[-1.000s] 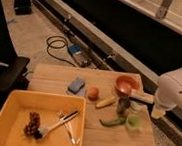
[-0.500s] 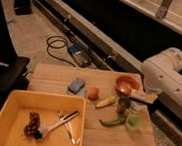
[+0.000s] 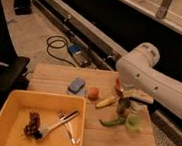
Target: Wipe red bowl with sponge
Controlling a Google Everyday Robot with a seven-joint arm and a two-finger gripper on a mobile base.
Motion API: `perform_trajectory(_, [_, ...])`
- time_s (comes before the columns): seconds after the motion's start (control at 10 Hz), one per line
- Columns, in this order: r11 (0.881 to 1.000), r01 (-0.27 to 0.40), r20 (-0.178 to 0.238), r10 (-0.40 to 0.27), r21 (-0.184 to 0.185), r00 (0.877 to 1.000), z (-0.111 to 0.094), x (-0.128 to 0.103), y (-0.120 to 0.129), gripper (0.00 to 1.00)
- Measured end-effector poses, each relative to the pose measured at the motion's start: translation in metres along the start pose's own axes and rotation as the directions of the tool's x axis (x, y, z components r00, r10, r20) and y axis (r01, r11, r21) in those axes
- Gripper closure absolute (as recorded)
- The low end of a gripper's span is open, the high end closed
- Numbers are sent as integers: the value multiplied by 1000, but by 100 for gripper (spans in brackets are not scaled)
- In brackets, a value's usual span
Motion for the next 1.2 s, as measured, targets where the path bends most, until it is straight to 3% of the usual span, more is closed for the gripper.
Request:
perform_trajectory(0.2, [998,57,11,-57,14,998,-4,-16,4,35])
perform_trajectory(0.7, [996,84,-2,-84,11,996,-4,-15,-2,35])
perform_trajectory(1.0, [979,203,16,-203,10,979,14,-36,-46,35])
perform_trajectory(1.1, [967,254,58,-255,27,965,25,-55,-76,35])
perform_trajectory(1.2, [960,278,92,-281,38,955,32,-66,-89,35])
